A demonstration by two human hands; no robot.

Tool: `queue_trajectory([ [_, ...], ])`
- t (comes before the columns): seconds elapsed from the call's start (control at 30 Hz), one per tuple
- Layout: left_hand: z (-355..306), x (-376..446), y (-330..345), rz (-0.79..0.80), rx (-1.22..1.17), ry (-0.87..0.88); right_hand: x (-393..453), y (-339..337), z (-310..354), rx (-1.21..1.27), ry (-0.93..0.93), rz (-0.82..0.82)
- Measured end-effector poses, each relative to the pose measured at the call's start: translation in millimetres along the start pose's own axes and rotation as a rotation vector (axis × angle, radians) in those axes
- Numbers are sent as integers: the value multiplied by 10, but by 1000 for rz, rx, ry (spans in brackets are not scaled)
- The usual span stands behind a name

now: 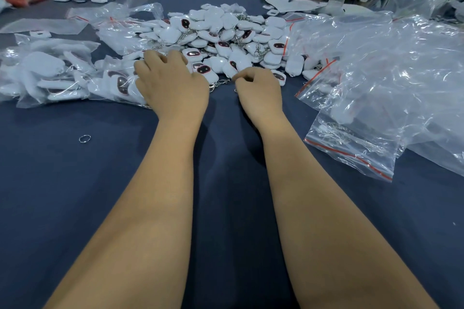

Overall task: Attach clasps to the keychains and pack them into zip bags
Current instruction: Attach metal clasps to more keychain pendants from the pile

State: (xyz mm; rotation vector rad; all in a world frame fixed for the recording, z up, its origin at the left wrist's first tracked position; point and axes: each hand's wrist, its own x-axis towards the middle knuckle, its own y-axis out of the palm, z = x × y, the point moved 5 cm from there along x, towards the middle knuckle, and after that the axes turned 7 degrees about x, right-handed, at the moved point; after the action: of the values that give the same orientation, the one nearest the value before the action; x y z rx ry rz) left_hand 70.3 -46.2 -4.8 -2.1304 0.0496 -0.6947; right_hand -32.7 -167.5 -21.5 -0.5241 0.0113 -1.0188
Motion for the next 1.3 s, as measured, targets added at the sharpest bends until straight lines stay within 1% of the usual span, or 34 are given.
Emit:
queue_trajectory([
  [0.03, -1, 6, 0, -3, -12, 0, 4, -15, 7, 14, -11, -26],
  [0.1, 2, 19, 8, 6, -30, -2, 33, -29, 11, -134, -73, -58],
  [0.2, -59, 6, 14, -19, -75, 53, 60, 36, -39, -405, -87, 18],
  [0.3, -191, -43, 15, -52, -198, 168, 65, 82, -57, -514, -96, 52],
  [0.37, -257, -68, 8, -44, -293, 216, 59, 46, -30, -514, -95, 2],
  [0.43, -315, -108, 25, 13, -390, 239, 59, -14, -6, -437, -91, -78],
  [0.47, -337, -127, 56, 70, -461, 230, 59, -31, -9, -398, -87, -101],
  [0.5, -350, -141, 100, 143, -549, 201, 57, -32, -17, -382, -82, -103],
  [0.57, -364, -174, 195, 284, -702, 127, 60, 6, -52, -430, -58, -42],
  [0.6, -364, -188, 230, 322, -723, 109, 59, 33, -72, -468, -45, 3],
  [0.67, -343, -185, 279, 347, -697, 94, 54, 68, -89, -499, -30, 62],
  [0.8, -279, -150, 359, 407, -722, 39, 57, 53, -64, -448, -57, 22],
  [0.9, -286, -154, 395, 452, -689, 70, 51, 32, -48, -325, -35, 10],
  [1.0, -284, -151, 405, 470, -707, 66, 33, 11, -35, -53, 16, 1],
  [1.13, -258, -126, 412, 452, -745, -4, 3, -6, 25, 337, 15, -18],
  [1.2, -240, -109, 428, 446, -740, -33, 11, 14, 15, 434, 33, -6],
  [1.3, -230, -97, 446, 465, -730, -50, 31, 0, -26, 541, 83, -42],
])
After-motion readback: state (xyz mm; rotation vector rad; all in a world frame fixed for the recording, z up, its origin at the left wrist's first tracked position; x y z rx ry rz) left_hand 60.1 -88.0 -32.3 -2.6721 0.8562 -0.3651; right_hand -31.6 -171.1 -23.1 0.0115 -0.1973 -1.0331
